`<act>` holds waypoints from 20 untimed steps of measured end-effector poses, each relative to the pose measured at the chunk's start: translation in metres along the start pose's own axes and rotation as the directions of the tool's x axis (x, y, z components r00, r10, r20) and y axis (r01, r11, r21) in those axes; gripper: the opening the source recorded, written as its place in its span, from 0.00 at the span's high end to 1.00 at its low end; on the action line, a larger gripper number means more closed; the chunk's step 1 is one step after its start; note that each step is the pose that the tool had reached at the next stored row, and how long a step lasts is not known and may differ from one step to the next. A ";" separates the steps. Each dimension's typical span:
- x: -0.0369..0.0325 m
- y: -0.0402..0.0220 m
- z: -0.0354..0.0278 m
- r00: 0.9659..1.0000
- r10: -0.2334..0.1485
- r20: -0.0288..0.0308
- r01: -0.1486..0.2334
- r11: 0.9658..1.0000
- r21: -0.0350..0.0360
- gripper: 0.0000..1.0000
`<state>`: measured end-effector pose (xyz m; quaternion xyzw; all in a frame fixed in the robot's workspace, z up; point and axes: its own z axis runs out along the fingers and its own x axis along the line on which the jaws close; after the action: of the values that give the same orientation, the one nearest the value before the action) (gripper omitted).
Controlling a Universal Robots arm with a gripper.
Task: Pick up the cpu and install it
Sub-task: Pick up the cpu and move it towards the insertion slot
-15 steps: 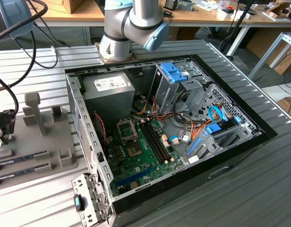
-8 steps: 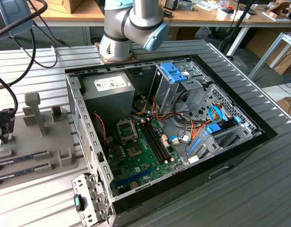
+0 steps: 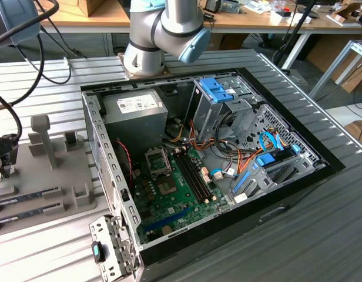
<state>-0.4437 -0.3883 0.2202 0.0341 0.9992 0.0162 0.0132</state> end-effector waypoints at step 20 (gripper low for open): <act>-0.0003 0.0004 -0.0116 1.000 0.000 0.000 0.000 1.000 0.000 0.53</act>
<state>-0.4437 -0.3883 0.2318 0.0341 0.9992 0.0162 0.0133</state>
